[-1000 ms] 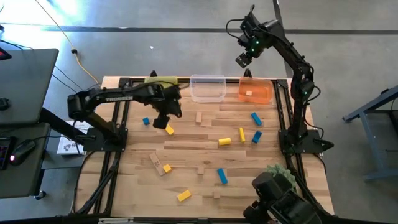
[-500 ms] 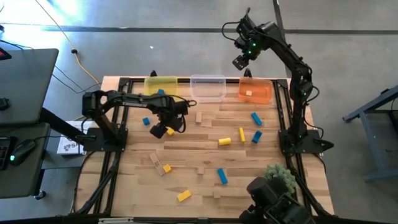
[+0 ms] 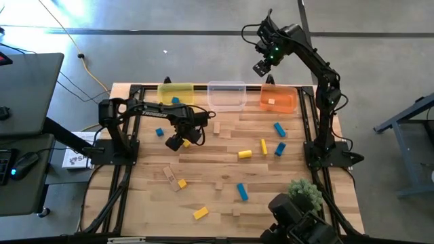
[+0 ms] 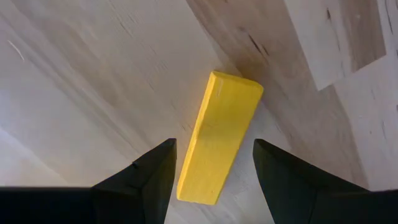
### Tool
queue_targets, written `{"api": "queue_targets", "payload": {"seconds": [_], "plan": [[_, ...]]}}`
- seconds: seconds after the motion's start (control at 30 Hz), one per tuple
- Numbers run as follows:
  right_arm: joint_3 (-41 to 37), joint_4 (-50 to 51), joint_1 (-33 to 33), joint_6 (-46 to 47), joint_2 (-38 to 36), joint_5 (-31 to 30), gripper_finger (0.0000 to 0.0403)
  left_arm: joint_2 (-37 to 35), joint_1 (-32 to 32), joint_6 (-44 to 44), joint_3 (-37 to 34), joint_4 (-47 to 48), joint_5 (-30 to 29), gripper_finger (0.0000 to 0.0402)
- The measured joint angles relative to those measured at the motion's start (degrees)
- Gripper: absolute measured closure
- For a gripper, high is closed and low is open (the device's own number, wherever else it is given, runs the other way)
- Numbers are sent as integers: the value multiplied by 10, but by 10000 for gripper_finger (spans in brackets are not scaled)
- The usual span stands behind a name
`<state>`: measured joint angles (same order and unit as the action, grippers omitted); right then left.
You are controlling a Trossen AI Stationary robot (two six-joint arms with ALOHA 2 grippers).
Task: Sort & place blocks by color
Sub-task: Put the yellow block into the transparent bin
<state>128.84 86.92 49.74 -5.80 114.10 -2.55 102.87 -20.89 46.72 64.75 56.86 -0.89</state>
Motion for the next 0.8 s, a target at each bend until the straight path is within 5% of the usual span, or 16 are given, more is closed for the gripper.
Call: {"api": "queue_targets", "payload": {"seconds": [0.8], "plan": [[0,-6,0,0,0,-1,197,32,16,-49,-39,-44,-68,220]]}}
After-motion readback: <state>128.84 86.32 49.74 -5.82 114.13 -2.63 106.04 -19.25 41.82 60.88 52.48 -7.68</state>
